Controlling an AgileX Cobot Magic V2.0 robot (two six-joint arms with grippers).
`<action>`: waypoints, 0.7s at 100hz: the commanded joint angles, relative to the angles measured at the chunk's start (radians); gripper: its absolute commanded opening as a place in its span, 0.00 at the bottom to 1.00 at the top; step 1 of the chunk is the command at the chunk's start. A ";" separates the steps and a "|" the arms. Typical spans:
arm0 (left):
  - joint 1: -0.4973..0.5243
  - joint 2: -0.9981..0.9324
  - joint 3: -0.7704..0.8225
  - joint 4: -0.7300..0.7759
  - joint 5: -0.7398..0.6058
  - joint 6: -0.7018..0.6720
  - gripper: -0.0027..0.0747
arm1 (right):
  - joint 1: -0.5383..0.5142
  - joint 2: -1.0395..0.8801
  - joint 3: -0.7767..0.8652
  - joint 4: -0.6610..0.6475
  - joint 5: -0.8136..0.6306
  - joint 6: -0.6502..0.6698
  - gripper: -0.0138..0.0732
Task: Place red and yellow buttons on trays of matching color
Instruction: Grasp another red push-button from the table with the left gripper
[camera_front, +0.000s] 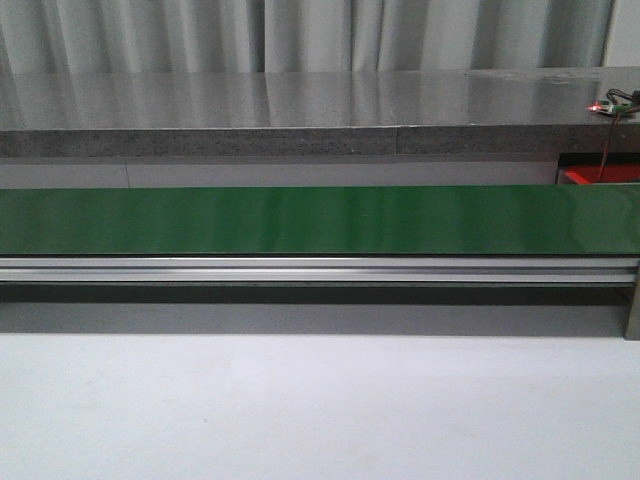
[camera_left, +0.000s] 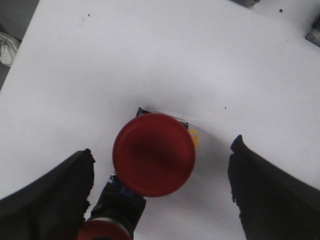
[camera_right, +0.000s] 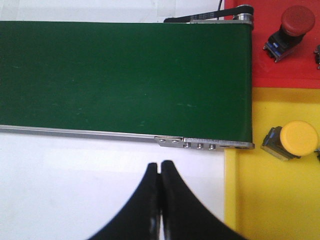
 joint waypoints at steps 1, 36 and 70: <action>-0.006 -0.050 -0.033 -0.012 -0.046 -0.001 0.72 | 0.001 -0.020 -0.024 0.010 -0.041 -0.007 0.07; -0.006 -0.050 -0.033 -0.015 -0.074 -0.001 0.24 | 0.001 -0.020 -0.024 0.010 -0.041 -0.007 0.07; -0.021 -0.098 -0.065 -0.035 -0.036 -0.001 0.19 | 0.001 -0.020 -0.024 0.010 -0.041 -0.007 0.07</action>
